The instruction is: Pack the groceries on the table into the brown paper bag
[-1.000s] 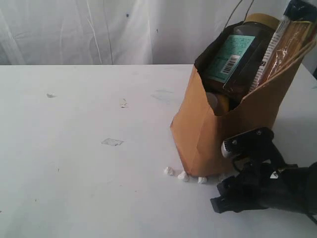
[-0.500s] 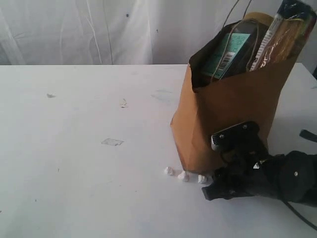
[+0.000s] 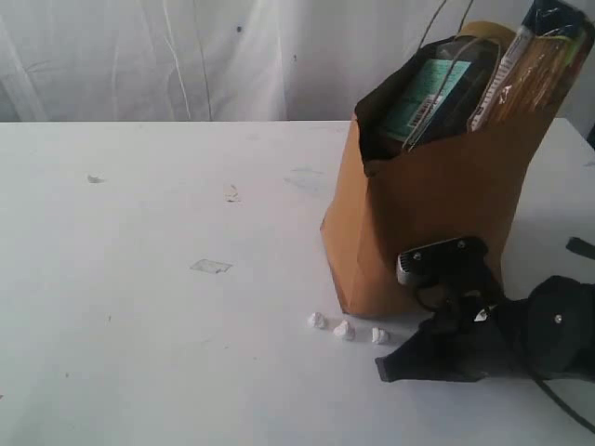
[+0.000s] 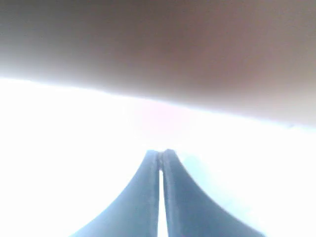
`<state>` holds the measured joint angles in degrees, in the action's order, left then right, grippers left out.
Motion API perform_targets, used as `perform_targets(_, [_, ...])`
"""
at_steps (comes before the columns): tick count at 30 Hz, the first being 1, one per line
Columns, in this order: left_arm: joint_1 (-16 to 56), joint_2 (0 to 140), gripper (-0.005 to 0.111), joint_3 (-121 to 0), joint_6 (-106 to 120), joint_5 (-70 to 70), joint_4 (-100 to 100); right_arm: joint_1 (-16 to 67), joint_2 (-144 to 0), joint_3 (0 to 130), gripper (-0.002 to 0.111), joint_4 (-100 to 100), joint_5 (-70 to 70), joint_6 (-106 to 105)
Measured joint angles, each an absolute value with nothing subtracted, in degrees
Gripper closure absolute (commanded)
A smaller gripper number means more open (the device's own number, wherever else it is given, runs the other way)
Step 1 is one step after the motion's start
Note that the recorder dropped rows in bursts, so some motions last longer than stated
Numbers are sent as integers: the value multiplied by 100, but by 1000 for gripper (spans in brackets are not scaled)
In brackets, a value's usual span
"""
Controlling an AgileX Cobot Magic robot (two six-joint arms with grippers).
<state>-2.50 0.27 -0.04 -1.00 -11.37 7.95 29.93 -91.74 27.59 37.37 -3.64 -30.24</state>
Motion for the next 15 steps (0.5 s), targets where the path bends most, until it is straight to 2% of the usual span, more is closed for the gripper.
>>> perform_targets(15, [-250,27,107,-4,-100,-1137,795,2993,-8087,2748,108,3749,1374,-2554])
